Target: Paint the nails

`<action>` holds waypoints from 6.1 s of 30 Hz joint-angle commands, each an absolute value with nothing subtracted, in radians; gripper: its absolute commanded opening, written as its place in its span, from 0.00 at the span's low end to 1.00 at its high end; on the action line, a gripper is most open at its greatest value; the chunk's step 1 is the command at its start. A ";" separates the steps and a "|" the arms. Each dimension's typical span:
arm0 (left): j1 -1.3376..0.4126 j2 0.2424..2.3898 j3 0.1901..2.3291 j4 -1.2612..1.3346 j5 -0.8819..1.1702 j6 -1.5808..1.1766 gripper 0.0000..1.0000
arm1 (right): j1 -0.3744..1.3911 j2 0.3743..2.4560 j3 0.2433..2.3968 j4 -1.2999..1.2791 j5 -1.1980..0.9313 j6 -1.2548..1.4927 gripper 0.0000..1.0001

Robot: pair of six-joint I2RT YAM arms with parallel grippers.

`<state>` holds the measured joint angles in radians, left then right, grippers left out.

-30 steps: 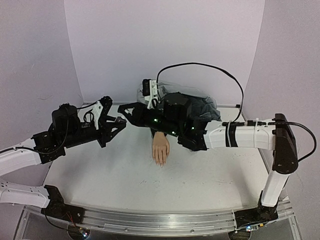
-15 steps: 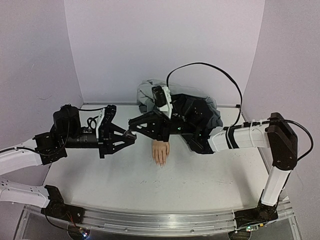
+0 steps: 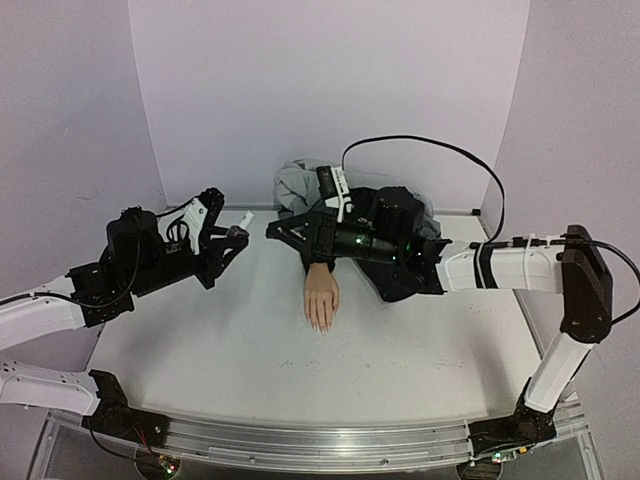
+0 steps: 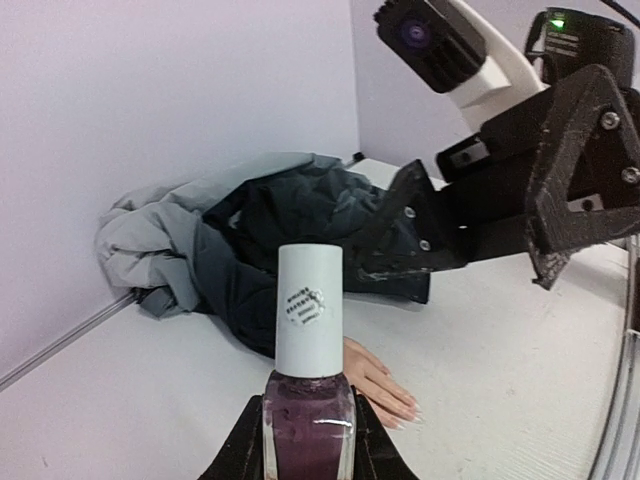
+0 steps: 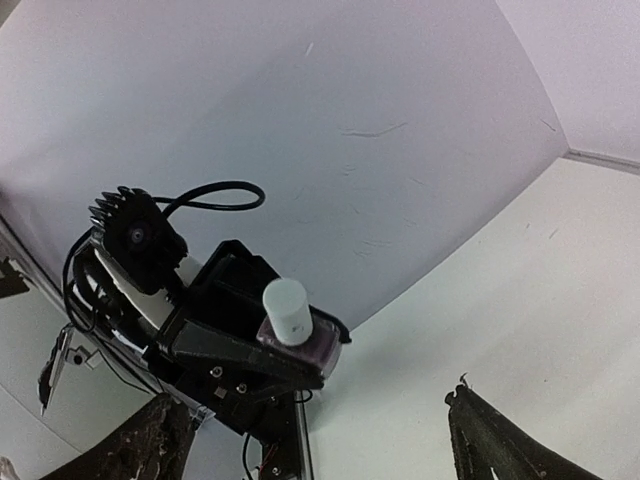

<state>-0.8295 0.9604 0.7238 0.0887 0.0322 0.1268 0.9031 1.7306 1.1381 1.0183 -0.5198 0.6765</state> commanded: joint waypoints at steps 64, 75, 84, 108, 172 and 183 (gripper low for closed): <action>-0.827 0.933 0.687 0.274 0.205 0.087 0.00 | 1.033 1.551 1.191 0.802 -0.097 0.622 0.98; -0.827 0.919 0.689 0.240 -0.046 0.113 0.00 | 1.093 1.837 1.521 0.631 0.085 0.851 0.94; -0.827 0.907 0.694 0.224 -0.051 0.119 0.00 | 1.117 1.938 1.674 0.550 0.244 0.871 0.88; -0.827 0.921 0.721 0.193 0.082 0.066 0.00 | 1.107 1.935 1.682 0.613 0.060 0.675 0.00; -0.825 0.940 0.748 0.173 0.475 0.091 0.00 | 1.002 1.762 1.211 1.247 -0.936 0.368 0.00; -0.825 0.934 0.740 0.173 0.246 0.097 0.00 | 0.976 1.690 1.199 0.990 -0.444 0.558 0.83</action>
